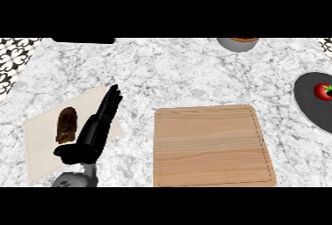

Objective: Pick the tomato from the cutting board and place it in the pan

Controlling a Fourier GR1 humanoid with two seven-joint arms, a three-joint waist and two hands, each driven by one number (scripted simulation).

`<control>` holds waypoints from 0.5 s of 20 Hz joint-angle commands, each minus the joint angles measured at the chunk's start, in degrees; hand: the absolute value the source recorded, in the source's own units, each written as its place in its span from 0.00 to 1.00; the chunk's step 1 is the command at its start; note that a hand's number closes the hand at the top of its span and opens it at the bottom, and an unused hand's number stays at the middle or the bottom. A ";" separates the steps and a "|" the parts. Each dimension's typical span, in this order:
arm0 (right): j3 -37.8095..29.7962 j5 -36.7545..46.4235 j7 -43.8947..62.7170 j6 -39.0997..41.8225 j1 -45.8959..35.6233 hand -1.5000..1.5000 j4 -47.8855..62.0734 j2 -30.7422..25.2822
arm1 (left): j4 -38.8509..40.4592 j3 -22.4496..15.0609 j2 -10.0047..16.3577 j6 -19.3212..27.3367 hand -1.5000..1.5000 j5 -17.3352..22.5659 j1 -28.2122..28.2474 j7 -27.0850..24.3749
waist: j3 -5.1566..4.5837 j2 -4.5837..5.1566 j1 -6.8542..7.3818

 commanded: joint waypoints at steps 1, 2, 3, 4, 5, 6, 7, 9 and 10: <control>-4.16 -4.84 -3.01 7.84 2.14 0.00 1.61 -3.41 | -0.03 1.57 0.70 0.27 0.50 0.40 -0.47 0.43 | -0.11 -0.44 -1.07; -4.92 -5.63 -3.29 9.49 2.60 0.00 2.10 -4.11 | -1.23 -1.89 -1.25 1.62 0.50 -1.07 2.71 -1.25 | -0.05 -0.41 -0.65; -4.94 -6.22 -4.53 12.16 3.64 0.00 2.11 -4.29 | -2.25 1.13 1.05 0.03 0.50 0.68 1.03 1.58 | -0.15 -0.71 -1.18; -5.90 -7.51 -4.71 14.96 3.79 0.00 2.23 -5.21 | -2.16 0.53 0.87 -0.19 0.50 0.61 3.30 0.21 | -0.18 -0.83 -1.31; -6.07 -7.82 -5.97 17.26 5.58 0.00 2.95 -5.38 | -1.12 0.42 0.17 1.08 0.50 -0.60 2.14 -0.74 | -0.14 -0.66 -1.41; -6.29 -8.20 -8.08 20.67 7.19 0.00 3.39 -5.37 | -1.88 -0.65 -0.76 1.83 0.50 -1.03 1.49 1.89 | -0.03 -0.59 -1.49; -6.32 -8.70 -6.84 24.96 7.35 0.00 3.82 -7.07 | -2.37 -0.36 -0.34 1.54 0.50 -0.92 1.61 1.32 | -0.14 -0.84 -1.79; -6.35 -9.46 -9.44 27.68 9.16 0.00 3.61 -5.96 | -0.81 0.80 0.73 -0.16 0.50 0.23 1.68 -0.38 | -0.20 -0.88 -1.84; -5.32 -8.82 -13.13 28.67 11.95 0.00 3.18 -4.06 | -4.38 -2.09 -1.24 2.62 0.50 -0.71 2.24 3.12 | -0.21 -1.12 -2.06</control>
